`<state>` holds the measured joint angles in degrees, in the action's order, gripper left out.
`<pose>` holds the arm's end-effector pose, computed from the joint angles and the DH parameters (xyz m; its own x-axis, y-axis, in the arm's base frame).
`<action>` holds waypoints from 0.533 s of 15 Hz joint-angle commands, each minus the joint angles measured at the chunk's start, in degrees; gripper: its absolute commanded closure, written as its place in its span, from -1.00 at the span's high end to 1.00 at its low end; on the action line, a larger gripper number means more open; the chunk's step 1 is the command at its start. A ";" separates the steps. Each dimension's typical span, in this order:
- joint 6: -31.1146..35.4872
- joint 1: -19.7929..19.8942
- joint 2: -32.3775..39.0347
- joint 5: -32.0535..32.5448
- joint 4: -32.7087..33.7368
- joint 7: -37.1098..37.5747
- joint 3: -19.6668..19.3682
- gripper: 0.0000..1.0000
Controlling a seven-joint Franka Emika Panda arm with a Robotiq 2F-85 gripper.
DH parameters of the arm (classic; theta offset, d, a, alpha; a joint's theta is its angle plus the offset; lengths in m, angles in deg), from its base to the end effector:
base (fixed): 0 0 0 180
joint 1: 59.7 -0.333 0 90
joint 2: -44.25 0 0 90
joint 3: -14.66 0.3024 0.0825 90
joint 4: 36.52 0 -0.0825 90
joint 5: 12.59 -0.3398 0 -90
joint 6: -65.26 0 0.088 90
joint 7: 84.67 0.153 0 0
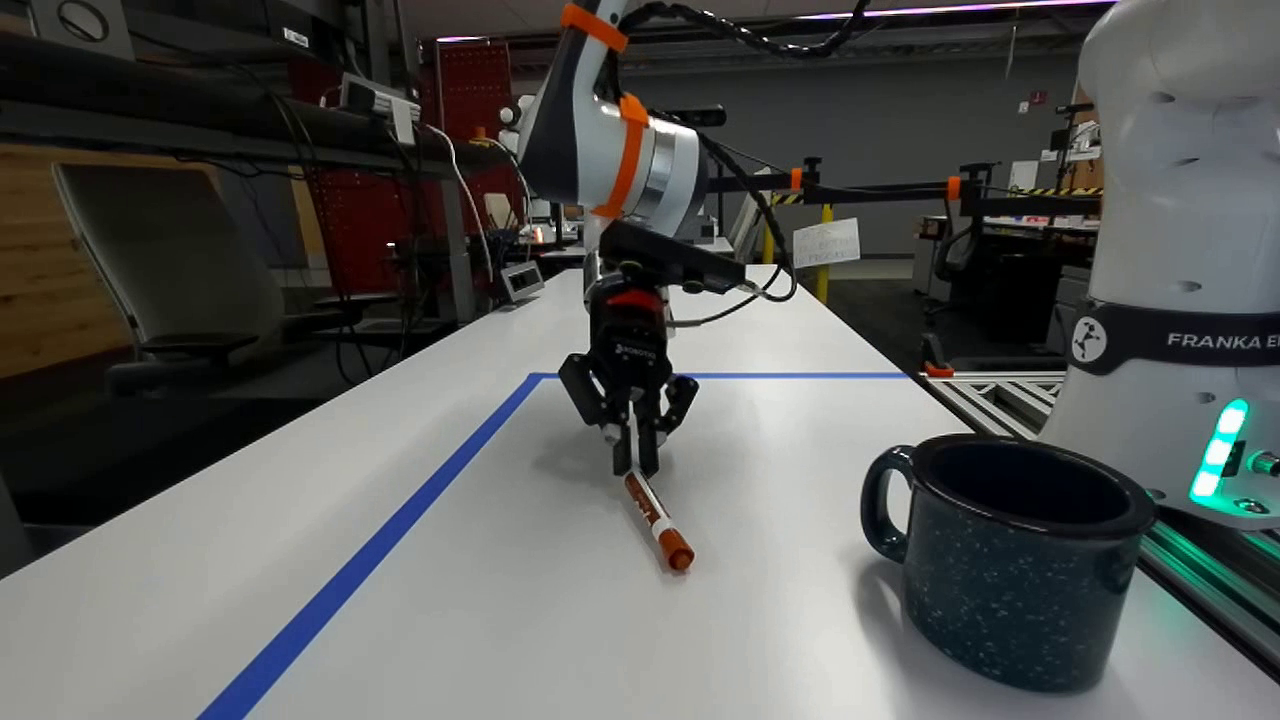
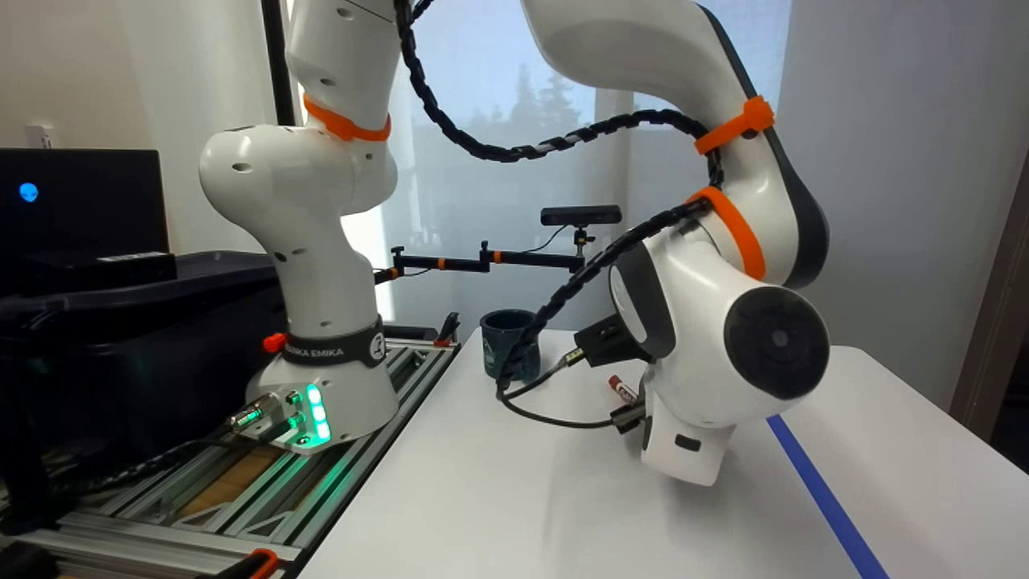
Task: Take the marker out of the mug and place it on the table
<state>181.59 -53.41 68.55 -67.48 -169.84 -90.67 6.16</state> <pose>0.4141 -0.0334 0.1319 0.5532 -0.4912 -0.6728 -0.8232 -0.4460 -0.3513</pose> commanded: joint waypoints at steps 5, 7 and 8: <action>14.22 -4.63 -15.99 6.89 -11.69 -0.39 3.33 0.49; 16.77 -5.25 -21.81 12.01 -16.00 -0.32 3.84 0.80; 17.23 -5.23 -24.47 15.35 -17.88 0.36 4.02 0.93</action>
<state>195.51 -58.00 55.00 -59.01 -179.31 -90.77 9.80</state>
